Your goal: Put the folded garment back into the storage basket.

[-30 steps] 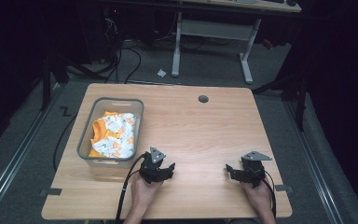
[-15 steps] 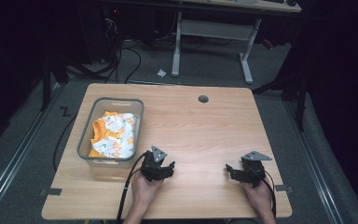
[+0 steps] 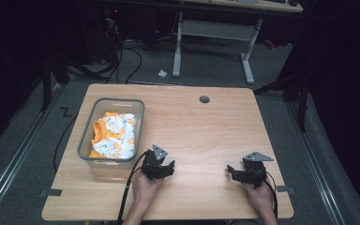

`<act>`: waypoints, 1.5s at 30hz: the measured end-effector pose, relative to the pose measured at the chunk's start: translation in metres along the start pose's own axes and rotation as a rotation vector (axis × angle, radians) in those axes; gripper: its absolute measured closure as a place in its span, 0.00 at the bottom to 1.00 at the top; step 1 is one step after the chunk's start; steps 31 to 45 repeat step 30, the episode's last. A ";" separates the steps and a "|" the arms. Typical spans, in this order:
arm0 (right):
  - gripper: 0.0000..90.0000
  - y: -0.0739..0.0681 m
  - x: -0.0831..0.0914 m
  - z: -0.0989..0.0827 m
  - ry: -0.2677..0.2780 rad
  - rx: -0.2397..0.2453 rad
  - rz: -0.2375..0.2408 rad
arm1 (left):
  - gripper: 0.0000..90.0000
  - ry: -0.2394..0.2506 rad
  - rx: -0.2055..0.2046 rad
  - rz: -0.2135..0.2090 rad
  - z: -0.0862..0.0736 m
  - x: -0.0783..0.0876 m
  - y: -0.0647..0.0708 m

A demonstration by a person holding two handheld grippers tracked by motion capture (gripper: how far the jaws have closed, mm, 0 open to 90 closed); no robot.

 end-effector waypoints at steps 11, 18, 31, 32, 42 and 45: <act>0.26 0.000 0.000 0.000 0.000 0.000 0.000 | 0.37 -0.006 -0.002 0.030 0.004 -0.004 -0.002; 0.26 0.000 0.000 0.000 -0.001 -0.001 0.000 | 0.36 -0.008 0.000 0.032 0.003 -0.004 -0.002; 0.26 0.000 0.000 0.000 0.000 0.000 0.001 | 0.33 -0.011 -0.005 0.020 0.003 -0.004 -0.002; 0.26 0.000 0.000 0.000 0.000 0.000 0.001 | 0.33 -0.011 -0.005 0.020 0.003 -0.004 -0.002; 0.26 0.000 0.000 0.000 0.000 0.000 0.001 | 0.33 -0.011 -0.005 0.020 0.003 -0.004 -0.002; 0.26 0.000 0.000 0.000 0.000 0.000 0.001 | 0.33 -0.011 -0.005 0.020 0.003 -0.004 -0.002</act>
Point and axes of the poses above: each handheld gripper's, and its own axes: x roughly backward along the jaws, z roughly out of its top, y roughly to its right, the point moved 2 cm from there along -x, roughly forward along the jaws, and after that the axes turned 6 degrees about -y, right-handed, at the moved point
